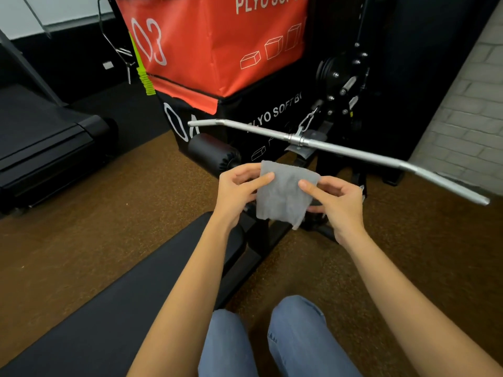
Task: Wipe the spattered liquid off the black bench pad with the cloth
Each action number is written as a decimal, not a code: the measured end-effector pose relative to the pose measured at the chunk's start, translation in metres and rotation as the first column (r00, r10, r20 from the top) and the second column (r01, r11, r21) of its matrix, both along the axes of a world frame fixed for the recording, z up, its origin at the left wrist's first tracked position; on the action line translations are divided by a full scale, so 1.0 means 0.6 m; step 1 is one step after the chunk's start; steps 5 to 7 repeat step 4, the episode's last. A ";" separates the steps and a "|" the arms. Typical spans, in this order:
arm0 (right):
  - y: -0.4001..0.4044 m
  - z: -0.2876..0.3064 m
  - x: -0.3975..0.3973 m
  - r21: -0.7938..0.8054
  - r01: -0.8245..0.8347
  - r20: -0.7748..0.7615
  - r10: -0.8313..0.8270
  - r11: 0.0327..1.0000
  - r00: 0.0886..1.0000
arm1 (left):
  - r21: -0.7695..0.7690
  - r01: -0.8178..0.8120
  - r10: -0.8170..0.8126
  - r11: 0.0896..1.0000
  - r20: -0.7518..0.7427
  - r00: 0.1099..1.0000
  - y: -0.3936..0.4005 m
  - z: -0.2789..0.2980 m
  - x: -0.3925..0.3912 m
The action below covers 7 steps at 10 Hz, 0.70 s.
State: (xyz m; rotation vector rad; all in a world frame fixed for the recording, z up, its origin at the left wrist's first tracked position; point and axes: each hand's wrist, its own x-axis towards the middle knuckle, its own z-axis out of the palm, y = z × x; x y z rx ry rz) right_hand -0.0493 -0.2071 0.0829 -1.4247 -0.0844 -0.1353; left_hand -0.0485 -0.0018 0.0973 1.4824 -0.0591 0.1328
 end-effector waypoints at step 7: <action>-0.019 -0.057 0.121 -0.624 0.263 -0.122 -0.424 0.736 0.897 | 0.798 0.133 -0.053 0.587 -0.126 0.991 -0.058 -0.058 0.206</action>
